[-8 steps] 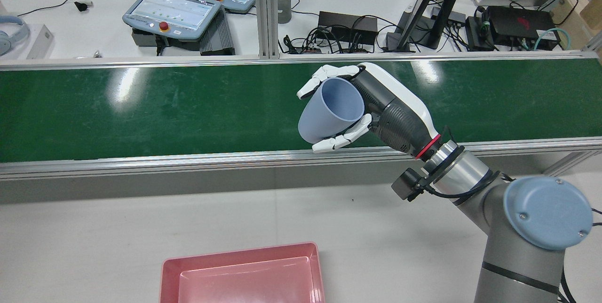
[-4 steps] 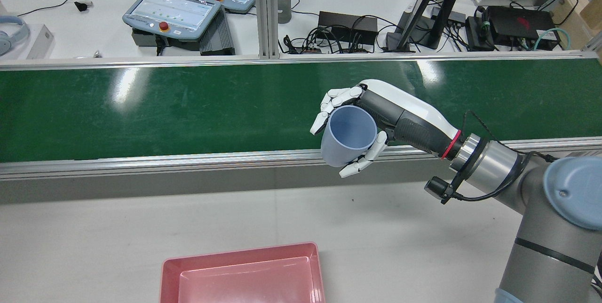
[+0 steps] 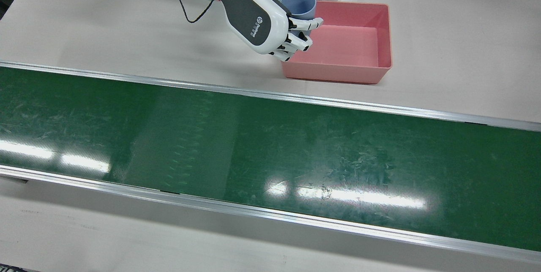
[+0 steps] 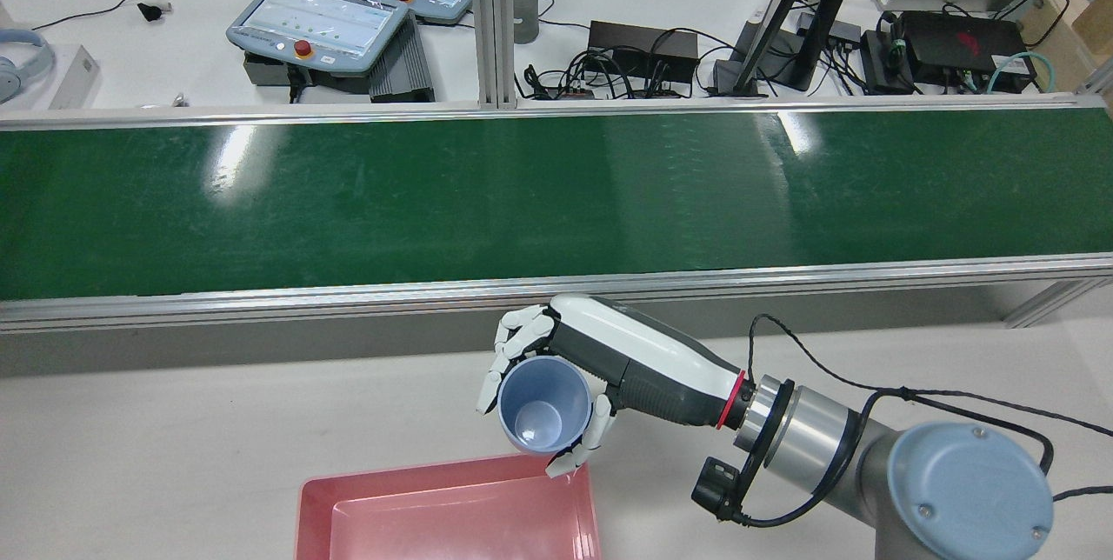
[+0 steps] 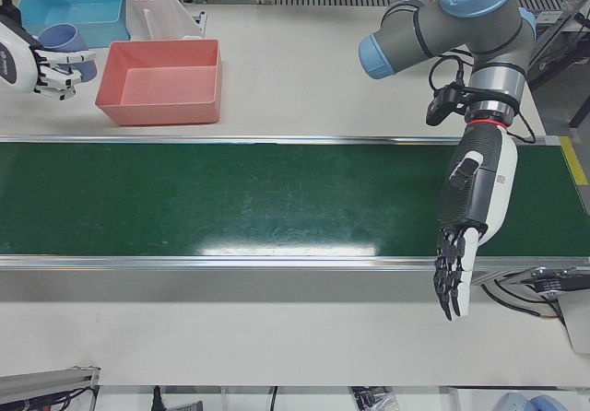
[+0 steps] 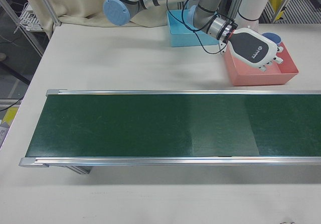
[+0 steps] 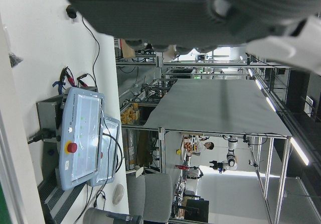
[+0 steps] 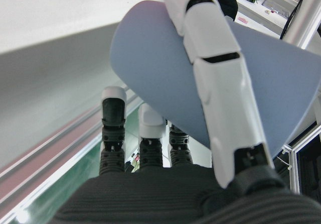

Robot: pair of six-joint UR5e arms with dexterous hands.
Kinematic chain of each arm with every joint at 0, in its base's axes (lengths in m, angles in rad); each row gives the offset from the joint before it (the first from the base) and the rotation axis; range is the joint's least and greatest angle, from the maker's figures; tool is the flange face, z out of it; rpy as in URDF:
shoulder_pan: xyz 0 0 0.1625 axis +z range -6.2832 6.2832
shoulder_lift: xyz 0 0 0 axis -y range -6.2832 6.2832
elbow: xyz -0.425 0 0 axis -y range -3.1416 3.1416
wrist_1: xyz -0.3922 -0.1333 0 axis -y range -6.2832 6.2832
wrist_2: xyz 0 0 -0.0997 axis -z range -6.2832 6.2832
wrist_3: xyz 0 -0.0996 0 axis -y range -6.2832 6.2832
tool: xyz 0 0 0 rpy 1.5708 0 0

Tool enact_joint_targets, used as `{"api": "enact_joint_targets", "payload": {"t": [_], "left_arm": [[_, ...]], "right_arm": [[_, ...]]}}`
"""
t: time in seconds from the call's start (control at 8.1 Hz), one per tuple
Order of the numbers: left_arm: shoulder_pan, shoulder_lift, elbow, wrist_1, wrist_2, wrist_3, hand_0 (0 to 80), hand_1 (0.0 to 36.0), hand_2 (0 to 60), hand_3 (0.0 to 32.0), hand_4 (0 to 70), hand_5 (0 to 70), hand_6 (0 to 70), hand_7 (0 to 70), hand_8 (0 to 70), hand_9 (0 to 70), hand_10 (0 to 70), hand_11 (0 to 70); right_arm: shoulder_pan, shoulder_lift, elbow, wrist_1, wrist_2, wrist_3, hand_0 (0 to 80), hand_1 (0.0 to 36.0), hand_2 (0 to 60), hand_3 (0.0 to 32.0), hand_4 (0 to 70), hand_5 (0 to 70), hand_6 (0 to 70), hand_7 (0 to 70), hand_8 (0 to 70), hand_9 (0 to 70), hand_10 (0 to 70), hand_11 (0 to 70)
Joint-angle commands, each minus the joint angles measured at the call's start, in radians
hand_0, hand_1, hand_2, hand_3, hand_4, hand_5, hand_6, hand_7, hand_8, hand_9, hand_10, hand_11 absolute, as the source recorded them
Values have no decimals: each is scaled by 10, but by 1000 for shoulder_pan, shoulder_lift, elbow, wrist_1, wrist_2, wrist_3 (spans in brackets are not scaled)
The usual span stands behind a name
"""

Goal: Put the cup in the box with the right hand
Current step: 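Carry the cup with the right hand down over the pink tray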

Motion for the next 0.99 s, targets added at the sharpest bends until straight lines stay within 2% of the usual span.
{"api": "enact_joint_targets", "payload": {"t": [0.0, 0.12, 0.25, 0.37, 0.49, 0.62, 0.74, 0.86], "left_arm": [[0, 0, 0, -1, 0, 0, 0, 0, 0, 0, 0, 0, 0, 0, 0, 0, 0, 0], [0, 0, 0, -1, 0, 0, 0, 0, 0, 0, 0, 0, 0, 0, 0, 0, 0, 0], [0, 0, 0, -1, 0, 0, 0, 0, 0, 0, 0, 0, 0, 0, 0, 0, 0, 0], [0, 0, 0, -1, 0, 0, 0, 0, 0, 0, 0, 0, 0, 0, 0, 0, 0, 0], [1, 0, 0, -1, 0, 0, 0, 0, 0, 0, 0, 0, 0, 0, 0, 0, 0, 0], [0, 0, 0, -3, 0, 0, 0, 0, 0, 0, 0, 0, 0, 0, 0, 0, 0, 0], [0, 0, 0, -1, 0, 0, 0, 0, 0, 0, 0, 0, 0, 0, 0, 0, 0, 0], [0, 0, 0, -1, 0, 0, 0, 0, 0, 0, 0, 0, 0, 0, 0, 0, 0, 0]], "right_arm": [[-148, -2, -40, -1, 98, -86, 800, 360, 600, 0, 620, 226, 336, 700, 588, 700, 397, 590], [-157, -2, -65, 1, 97, -86, 800, 360, 600, 0, 507, 224, 321, 700, 559, 700, 377, 566], [-159, -3, -65, -1, 97, -86, 800, 360, 600, 0, 410, 205, 269, 700, 466, 700, 299, 467], [-160, -3, -65, -1, 97, -86, 800, 360, 562, 0, 294, 172, 191, 611, 303, 486, 187, 313], [-163, -3, -65, -1, 97, -86, 800, 320, 53, 0, 158, 126, 107, 306, 105, 191, 111, 199], [-163, -6, -65, -1, 94, -85, 800, 209, 0, 0, 147, 98, 58, 114, 17, 45, 60, 121], [-162, -3, -63, -1, 94, -85, 659, 155, 0, 0, 64, 66, 21, 0, 0, 0, 6, 35], [-163, 1, -62, 1, 97, -85, 611, 109, 0, 0, 66, 56, 11, 0, 0, 0, 0, 7]]}}
